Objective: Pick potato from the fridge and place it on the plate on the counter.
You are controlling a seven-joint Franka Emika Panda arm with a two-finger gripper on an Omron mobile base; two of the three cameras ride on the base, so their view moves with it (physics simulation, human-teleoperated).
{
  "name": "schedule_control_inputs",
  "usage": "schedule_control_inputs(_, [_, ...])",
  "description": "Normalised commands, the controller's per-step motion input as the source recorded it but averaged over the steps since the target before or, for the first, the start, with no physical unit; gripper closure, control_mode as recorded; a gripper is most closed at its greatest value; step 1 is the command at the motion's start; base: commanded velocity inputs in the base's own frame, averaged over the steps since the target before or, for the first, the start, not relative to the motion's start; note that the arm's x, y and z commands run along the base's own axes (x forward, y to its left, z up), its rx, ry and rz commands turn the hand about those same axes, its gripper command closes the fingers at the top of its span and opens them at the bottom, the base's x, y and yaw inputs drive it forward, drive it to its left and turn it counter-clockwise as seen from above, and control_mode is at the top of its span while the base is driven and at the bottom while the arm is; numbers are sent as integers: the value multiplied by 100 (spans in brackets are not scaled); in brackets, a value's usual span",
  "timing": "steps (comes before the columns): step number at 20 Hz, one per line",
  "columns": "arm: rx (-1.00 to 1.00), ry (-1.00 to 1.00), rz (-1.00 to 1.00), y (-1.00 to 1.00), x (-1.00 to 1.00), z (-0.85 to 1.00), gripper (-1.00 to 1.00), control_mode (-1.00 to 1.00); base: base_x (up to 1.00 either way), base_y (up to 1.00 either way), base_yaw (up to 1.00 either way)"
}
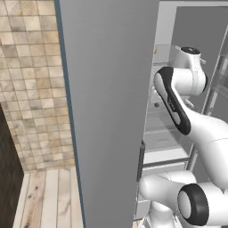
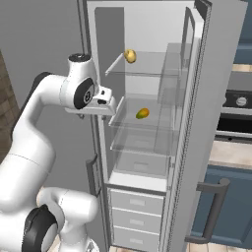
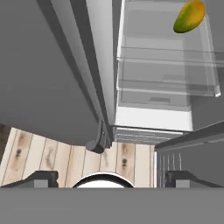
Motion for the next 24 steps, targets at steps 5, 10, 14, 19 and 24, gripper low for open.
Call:
schedule_control_inputs(5, [0, -5, 9, -43, -8, 33, -100, -100, 0, 0, 0])
schedule_control_inputs(10, [0, -12, 19, -16, -5, 38, -100, -100, 0, 0, 0])
schedule_control_inputs(14, [2, -16, 15, -8, 0, 41, -100, -100, 0, 0, 0])
schedule_control_inputs(19, [2, -15, 4, -12, 0, 41, -100, -100, 0, 0, 0])
schedule_control_inputs(24, [0, -16, -2, 0, 2, 46, -100, -100, 0, 0, 0])
